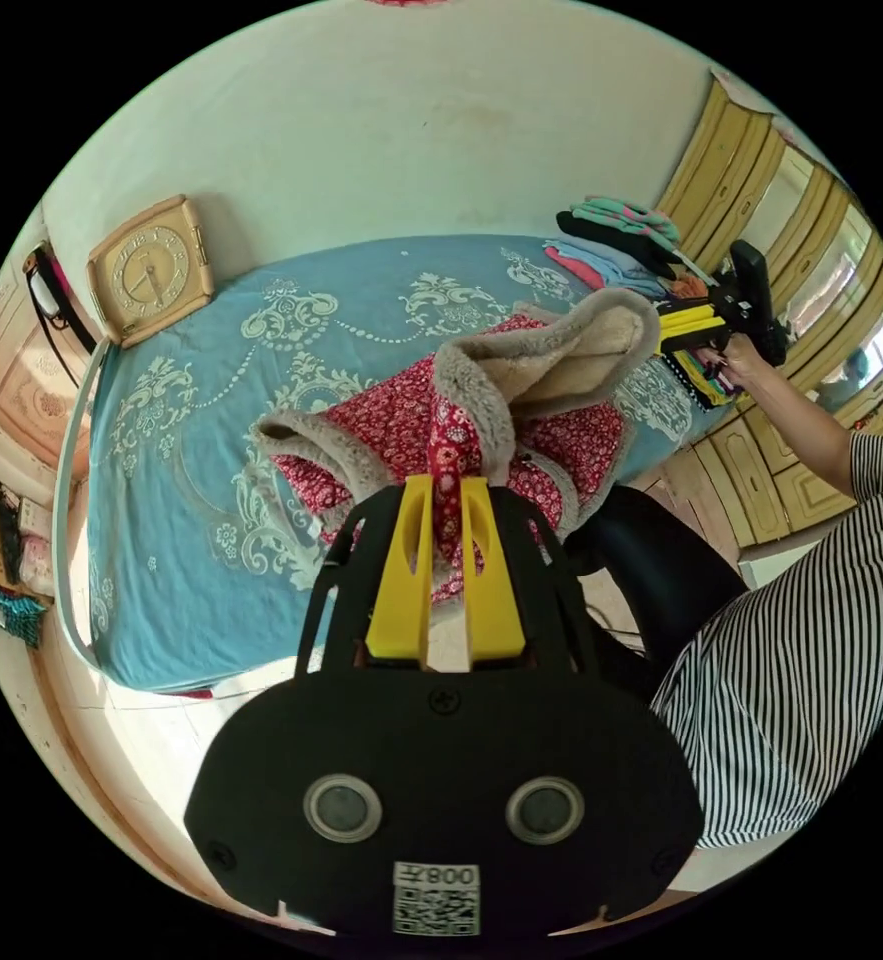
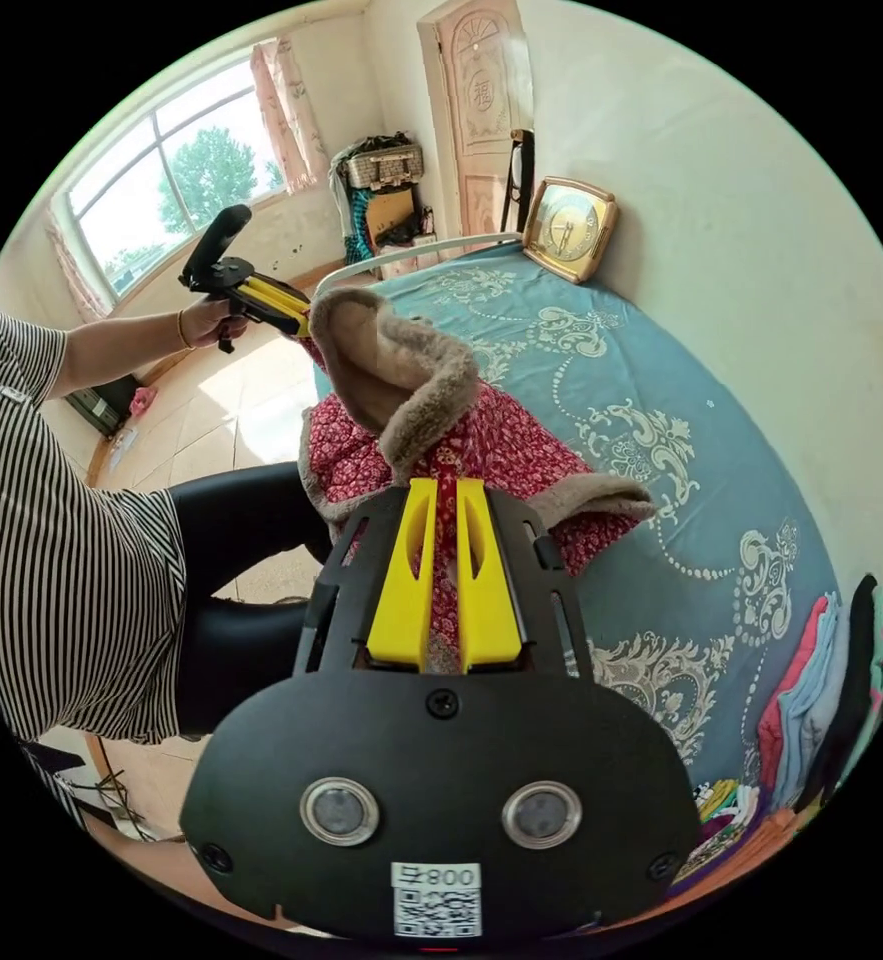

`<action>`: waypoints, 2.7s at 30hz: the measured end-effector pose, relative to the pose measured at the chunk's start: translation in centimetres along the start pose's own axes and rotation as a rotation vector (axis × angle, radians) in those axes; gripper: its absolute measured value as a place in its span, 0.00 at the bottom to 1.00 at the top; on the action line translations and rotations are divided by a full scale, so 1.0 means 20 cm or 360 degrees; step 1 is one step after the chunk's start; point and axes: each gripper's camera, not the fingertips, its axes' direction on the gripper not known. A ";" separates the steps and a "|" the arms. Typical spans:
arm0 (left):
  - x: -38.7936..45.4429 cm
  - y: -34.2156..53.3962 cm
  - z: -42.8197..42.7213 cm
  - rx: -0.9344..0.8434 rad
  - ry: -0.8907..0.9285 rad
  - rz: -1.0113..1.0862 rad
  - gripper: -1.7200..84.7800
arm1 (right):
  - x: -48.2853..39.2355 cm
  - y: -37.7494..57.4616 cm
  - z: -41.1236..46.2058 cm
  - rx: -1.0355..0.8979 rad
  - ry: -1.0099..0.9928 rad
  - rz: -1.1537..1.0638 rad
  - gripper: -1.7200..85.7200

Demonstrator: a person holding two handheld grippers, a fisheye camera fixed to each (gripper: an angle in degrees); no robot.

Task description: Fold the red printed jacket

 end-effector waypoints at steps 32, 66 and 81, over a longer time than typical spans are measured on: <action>0.32 0.90 -0.19 -0.0129 0.0196 -0.0357 0.10 | -0.23 0.94 0.24 -0.0235 -0.0124 0.0490 0.08; 0.03 1.03 0.20 -0.0133 0.0597 -0.0748 0.02 | 0.24 1.43 -0.11 0.0384 -0.0621 0.1144 0.03; 0.18 0.77 0.01 0.0104 0.0291 -0.0611 0.02 | 0.21 1.09 0.11 0.0085 -0.0208 0.1124 0.02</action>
